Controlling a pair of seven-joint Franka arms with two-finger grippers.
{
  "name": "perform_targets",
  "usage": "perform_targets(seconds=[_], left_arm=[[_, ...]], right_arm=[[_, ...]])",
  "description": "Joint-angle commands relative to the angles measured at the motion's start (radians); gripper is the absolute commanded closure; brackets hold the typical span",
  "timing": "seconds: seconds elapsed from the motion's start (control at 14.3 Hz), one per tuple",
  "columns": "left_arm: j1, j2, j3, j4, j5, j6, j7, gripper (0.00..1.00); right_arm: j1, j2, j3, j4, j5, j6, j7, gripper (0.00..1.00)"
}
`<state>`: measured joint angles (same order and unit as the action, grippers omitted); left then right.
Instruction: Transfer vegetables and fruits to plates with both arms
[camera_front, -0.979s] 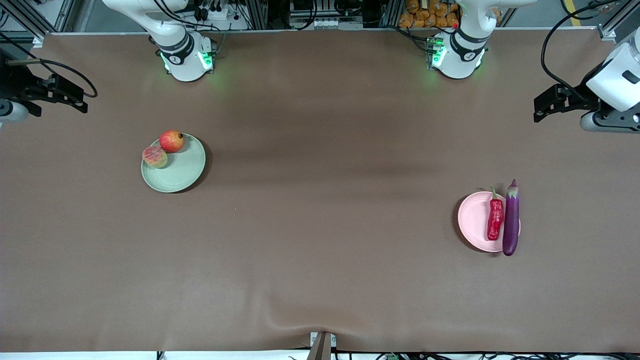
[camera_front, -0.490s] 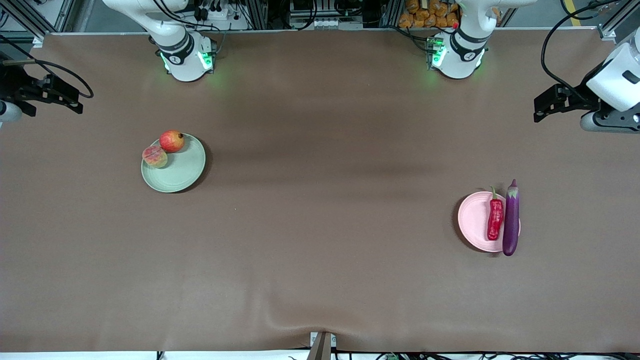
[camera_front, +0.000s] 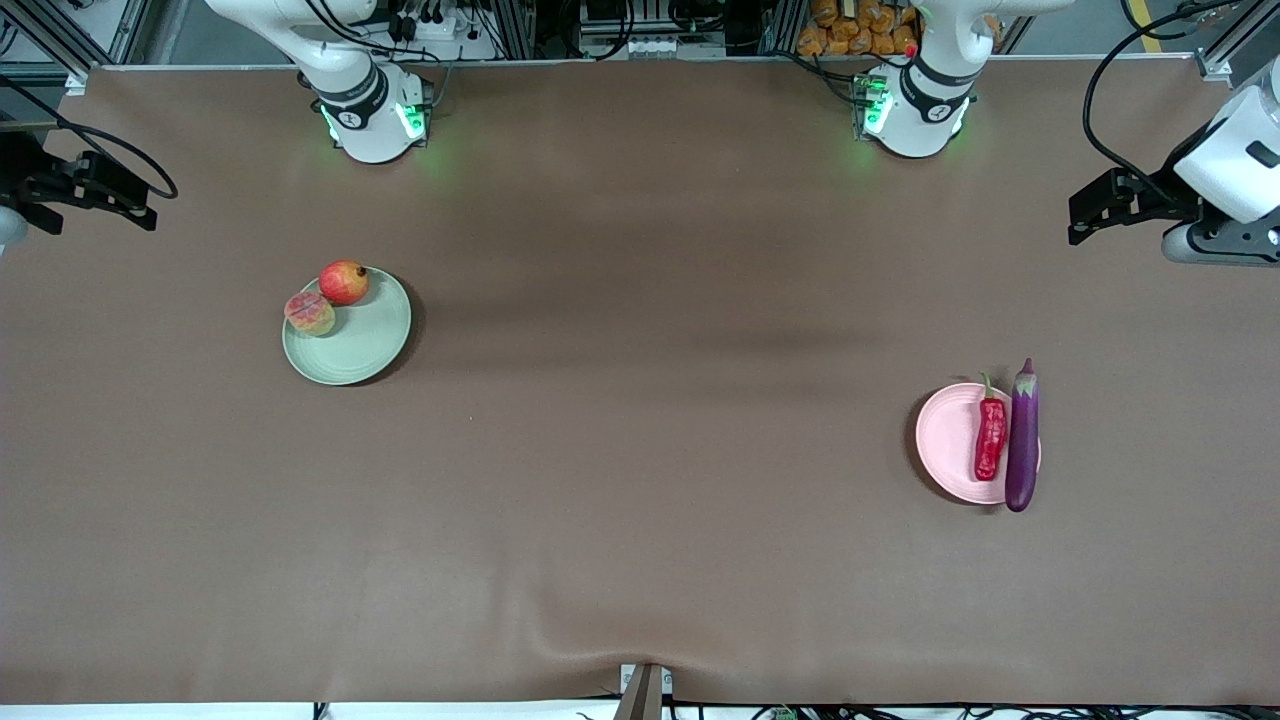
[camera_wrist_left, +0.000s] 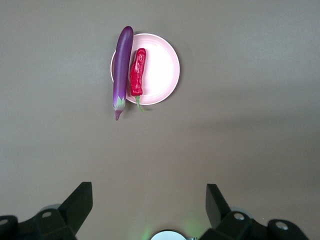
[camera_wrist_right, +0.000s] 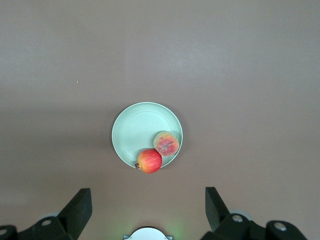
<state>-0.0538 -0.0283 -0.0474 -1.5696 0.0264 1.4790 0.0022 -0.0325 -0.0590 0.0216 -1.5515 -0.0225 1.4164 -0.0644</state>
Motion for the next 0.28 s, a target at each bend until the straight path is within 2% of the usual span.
perform_targets(seconds=[0.0,0.21], left_arm=[[0.006,0.001,0.000,0.016,-0.020,-0.013,-0.005,0.00],[0.006,0.002,-0.002,0.016,-0.020,-0.013,-0.005,0.00]], right_arm=[[-0.018,-0.005,0.017,0.008,-0.011,0.007,0.015,0.00],[-0.018,-0.004,0.018,0.011,-0.005,0.010,0.015,0.00]])
